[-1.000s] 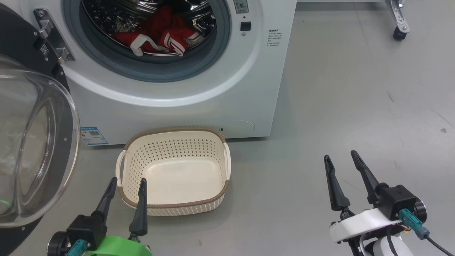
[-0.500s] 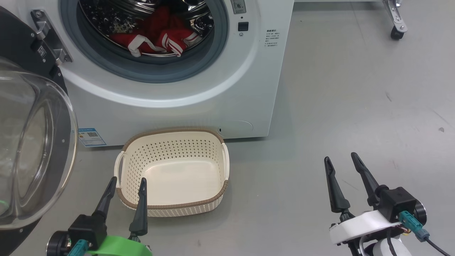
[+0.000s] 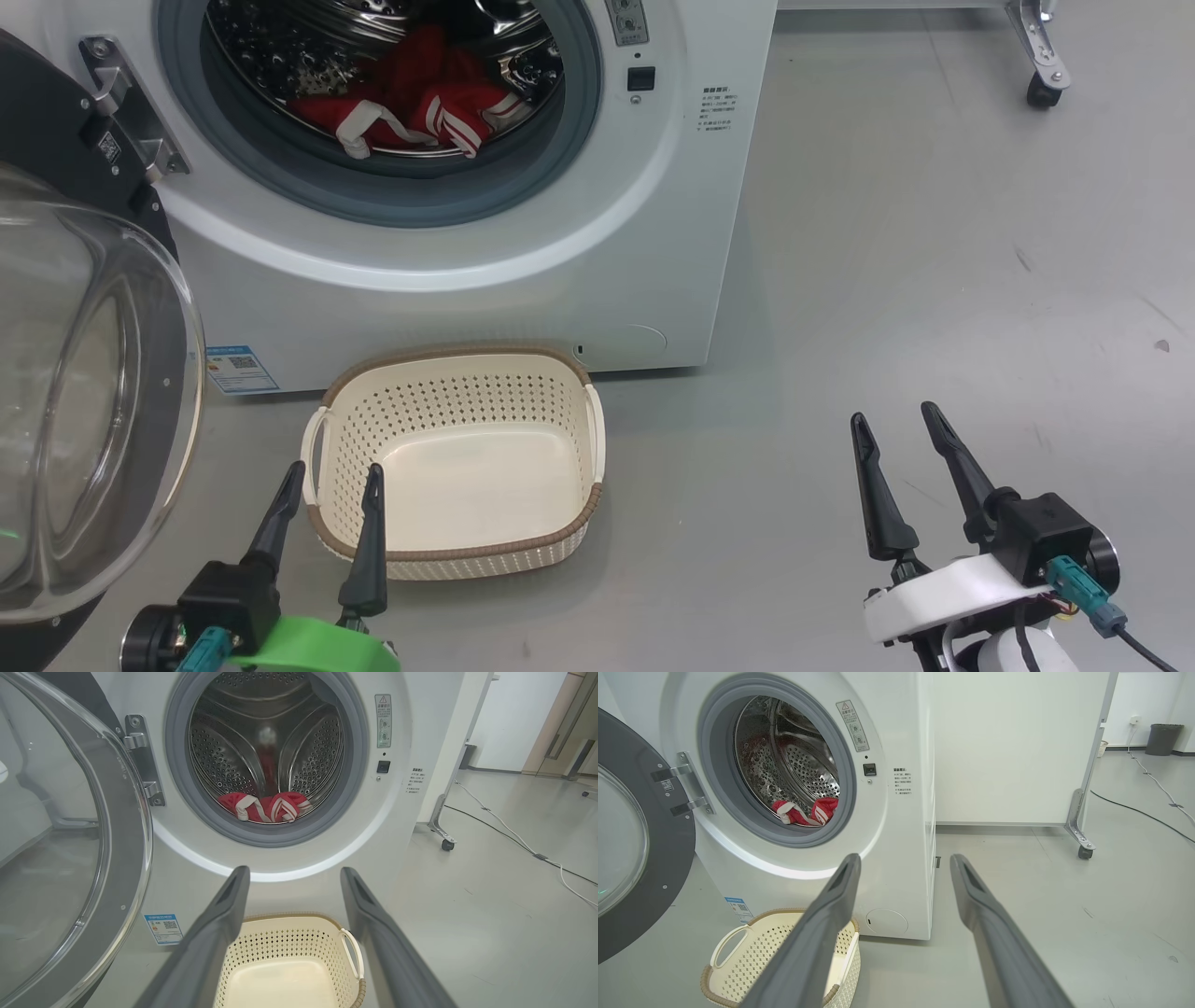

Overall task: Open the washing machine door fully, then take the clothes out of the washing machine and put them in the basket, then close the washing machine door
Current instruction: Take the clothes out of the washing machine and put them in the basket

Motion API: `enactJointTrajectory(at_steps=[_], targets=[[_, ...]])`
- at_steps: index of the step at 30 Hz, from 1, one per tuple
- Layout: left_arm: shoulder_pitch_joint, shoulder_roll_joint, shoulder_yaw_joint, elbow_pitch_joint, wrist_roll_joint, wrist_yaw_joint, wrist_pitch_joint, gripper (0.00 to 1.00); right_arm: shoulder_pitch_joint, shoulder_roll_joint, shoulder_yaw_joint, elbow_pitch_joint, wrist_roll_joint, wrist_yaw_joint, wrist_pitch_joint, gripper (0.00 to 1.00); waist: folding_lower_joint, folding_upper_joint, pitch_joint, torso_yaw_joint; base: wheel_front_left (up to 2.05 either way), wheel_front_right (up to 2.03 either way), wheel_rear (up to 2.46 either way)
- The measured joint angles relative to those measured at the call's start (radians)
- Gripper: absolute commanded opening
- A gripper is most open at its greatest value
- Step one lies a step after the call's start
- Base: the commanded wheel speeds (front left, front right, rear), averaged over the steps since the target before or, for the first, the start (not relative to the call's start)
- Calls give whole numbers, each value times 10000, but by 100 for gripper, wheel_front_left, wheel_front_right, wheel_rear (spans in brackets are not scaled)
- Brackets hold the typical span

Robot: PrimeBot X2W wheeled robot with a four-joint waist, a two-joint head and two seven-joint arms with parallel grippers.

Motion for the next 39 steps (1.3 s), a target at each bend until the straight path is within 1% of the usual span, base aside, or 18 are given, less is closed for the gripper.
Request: enactJointTrajectory(at_steps=[22, 39], targets=[[-1, -2, -61, -36, -4, 2, 46, 100, 4, 2, 13, 0, 0, 0, 0, 100, 0, 0, 88, 23, 99, -105, 6], [-1, -4, -25, -19, -4, 6, 44, 100, 4, 2, 54, 19, 0, 0, 0, 100, 0, 0, 62, 48, 48, -48, 0]])
